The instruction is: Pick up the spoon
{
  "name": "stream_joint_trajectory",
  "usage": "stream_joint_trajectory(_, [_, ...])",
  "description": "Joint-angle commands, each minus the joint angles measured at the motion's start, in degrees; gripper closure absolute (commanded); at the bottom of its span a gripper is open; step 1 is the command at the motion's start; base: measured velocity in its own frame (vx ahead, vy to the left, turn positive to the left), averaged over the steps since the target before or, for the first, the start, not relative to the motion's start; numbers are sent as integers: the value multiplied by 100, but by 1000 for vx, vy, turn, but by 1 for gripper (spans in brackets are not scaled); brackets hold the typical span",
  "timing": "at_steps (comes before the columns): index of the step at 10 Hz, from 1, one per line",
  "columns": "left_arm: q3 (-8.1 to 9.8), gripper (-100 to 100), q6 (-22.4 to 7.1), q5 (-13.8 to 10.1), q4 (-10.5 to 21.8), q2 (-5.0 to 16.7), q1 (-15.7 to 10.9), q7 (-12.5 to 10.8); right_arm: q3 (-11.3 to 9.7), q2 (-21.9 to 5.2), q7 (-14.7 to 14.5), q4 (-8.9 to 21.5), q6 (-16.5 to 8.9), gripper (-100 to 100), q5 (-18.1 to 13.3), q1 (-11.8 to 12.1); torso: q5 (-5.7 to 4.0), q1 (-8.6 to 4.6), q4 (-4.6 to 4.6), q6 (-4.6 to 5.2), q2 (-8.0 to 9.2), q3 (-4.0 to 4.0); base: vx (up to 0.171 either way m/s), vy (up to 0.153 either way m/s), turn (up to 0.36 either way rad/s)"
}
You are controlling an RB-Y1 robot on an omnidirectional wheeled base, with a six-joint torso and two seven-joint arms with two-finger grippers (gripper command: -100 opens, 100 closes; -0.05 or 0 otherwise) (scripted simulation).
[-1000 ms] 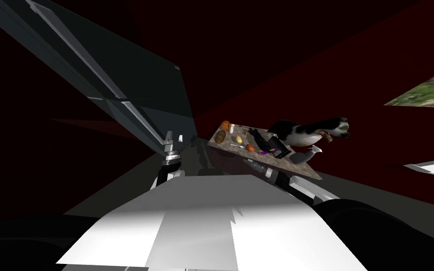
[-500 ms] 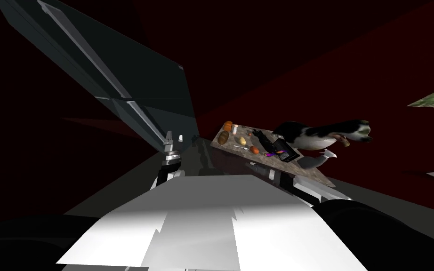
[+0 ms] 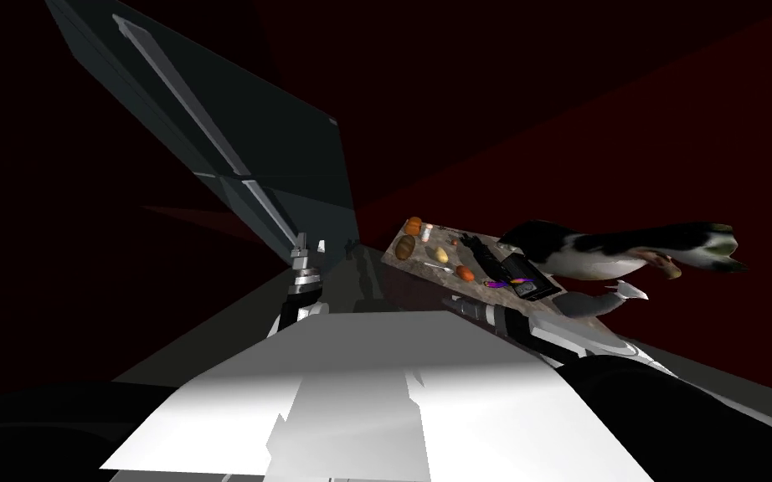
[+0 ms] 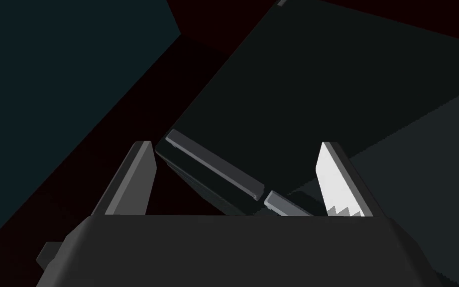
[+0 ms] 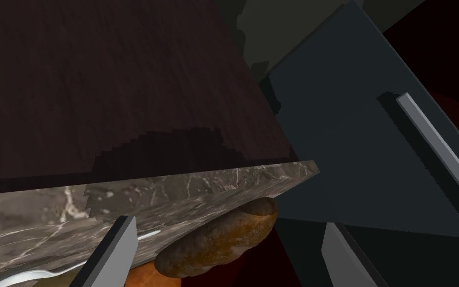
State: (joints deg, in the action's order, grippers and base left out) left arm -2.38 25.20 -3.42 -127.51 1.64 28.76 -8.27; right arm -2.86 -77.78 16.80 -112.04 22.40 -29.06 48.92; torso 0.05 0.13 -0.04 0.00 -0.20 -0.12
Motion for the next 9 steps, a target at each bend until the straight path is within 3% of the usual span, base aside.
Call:
stream_joint_trajectory(1, [0,0,0,0,0,0,0,0,-20,-286,119,109,-53,-100,-132,161,0,0,0,0,0,0,51,58,209])
stream_joint_trajectory(6, [0,0,0,0,0,0,0,0,-82,-993,235,209,-141,-100,-266,277,1,6,0,0,0,0,41,39,83])
stream_joint_trajectory(9, [0,0,0,0,0,0,0,0,-213,-1593,461,406,-324,-100,-516,477,1,5,0,-1,0,0,49,55,196])
